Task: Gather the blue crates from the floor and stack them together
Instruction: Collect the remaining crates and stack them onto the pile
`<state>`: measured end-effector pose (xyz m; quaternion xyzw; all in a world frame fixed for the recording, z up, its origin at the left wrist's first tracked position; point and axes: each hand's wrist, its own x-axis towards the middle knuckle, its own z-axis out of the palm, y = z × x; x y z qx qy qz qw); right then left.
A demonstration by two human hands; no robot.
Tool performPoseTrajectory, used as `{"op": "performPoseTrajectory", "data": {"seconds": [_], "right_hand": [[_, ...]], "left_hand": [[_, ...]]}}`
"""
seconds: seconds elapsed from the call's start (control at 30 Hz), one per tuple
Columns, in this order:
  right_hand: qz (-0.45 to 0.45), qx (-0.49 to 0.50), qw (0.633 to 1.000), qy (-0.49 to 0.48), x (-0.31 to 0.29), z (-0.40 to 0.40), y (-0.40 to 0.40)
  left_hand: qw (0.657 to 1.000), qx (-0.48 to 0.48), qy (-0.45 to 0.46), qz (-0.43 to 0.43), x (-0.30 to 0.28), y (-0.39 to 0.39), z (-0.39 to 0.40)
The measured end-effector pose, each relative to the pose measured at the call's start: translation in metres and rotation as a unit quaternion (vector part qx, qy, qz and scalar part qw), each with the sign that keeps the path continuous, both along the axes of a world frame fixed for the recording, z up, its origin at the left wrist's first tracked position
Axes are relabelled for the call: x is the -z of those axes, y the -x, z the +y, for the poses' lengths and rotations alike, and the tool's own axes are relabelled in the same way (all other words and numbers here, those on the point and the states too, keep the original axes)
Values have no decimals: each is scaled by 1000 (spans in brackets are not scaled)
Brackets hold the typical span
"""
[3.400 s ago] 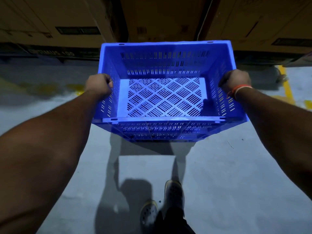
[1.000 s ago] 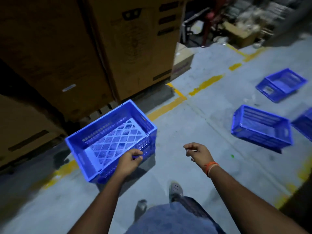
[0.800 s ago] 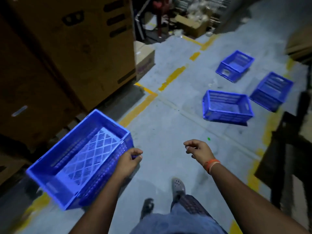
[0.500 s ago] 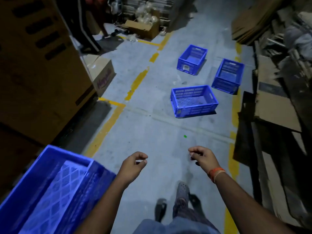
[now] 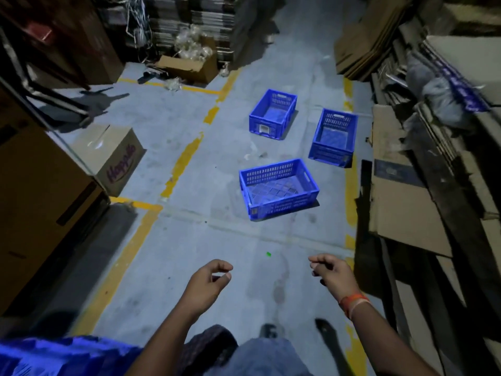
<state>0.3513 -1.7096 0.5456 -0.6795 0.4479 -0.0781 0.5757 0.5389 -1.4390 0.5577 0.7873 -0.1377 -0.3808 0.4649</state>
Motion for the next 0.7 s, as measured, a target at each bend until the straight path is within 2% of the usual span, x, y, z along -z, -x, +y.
{"op": "performPoseTrajectory", "data": {"seconds": [0.37,0.6,0.7], "right_hand": [[48,-10,999,-5,30,-138,-140],[77,-24,997,17,20,-238,-231],[86,-23,996,13,28,-277,-262]], "left_hand": [[1000,-3,-31,1,32,-164,-160],[999,30,-27,-5,29,-277,-269],[999,7,-32,-8,28,-311,-310]]}}
